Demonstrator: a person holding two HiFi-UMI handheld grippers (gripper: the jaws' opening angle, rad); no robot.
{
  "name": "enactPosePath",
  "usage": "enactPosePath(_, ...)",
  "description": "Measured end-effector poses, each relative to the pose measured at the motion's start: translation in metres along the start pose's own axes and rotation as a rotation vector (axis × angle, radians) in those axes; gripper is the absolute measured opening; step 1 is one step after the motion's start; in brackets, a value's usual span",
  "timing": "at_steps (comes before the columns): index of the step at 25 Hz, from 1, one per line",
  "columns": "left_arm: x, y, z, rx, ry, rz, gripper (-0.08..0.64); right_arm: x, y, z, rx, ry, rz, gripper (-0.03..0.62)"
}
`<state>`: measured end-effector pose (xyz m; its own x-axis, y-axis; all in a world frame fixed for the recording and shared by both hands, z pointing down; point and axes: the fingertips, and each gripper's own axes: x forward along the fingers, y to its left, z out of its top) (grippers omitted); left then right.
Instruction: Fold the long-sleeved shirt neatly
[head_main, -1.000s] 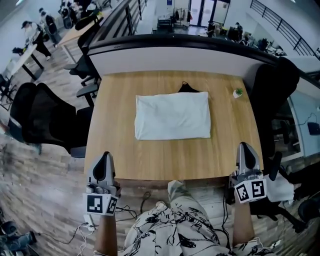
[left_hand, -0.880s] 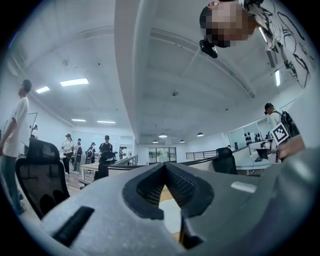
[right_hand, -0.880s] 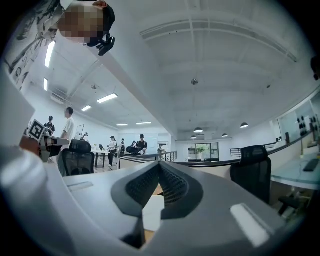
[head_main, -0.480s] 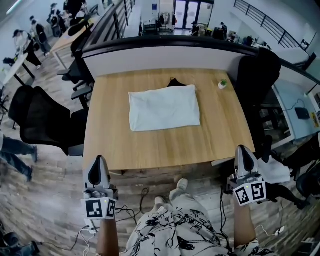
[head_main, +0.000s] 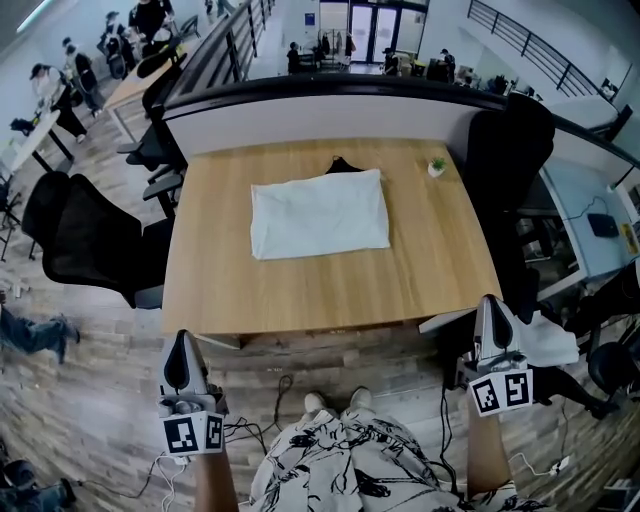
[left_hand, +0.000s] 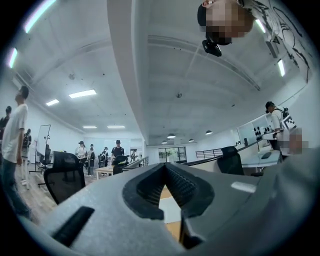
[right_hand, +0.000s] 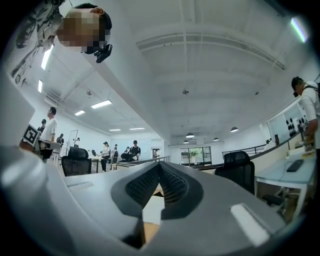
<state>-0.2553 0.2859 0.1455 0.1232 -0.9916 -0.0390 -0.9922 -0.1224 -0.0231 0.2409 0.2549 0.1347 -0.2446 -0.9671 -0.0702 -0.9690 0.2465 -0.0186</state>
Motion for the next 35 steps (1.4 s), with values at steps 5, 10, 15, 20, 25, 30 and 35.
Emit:
enactPosePath(5,-0.007,-0.009,0.001,0.023,-0.005,0.041,0.003,-0.004,-0.02,-0.006,-0.014,0.01,0.003,0.006)
enactPosePath(10,-0.013,-0.017,-0.007,0.04,0.011,0.075,0.003,-0.008,-0.041,-0.018,-0.018,0.017,-0.001,0.006)
enactPosePath(15,-0.01,-0.02,-0.016,0.052,0.039,0.075,0.003,-0.006,-0.046,-0.024,-0.012,0.016,-0.01,0.006)
enactPosePath(20,-0.001,-0.023,-0.017,0.065,0.04,0.062,0.003,0.002,-0.046,-0.025,-0.024,0.023,-0.005,0.006)
enactPosePath(25,0.002,-0.023,-0.017,0.068,0.044,0.064,0.003,0.006,-0.047,-0.024,-0.026,0.028,0.002,0.006)
enactPosePath(30,0.004,-0.024,-0.015,0.073,0.04,0.06,0.003,0.01,-0.044,-0.023,-0.034,0.032,0.012,0.006)
enactPosePath(35,0.005,-0.025,-0.015,0.079,0.038,0.056,0.003,0.013,-0.042,-0.025,-0.037,0.035,0.017,0.005)
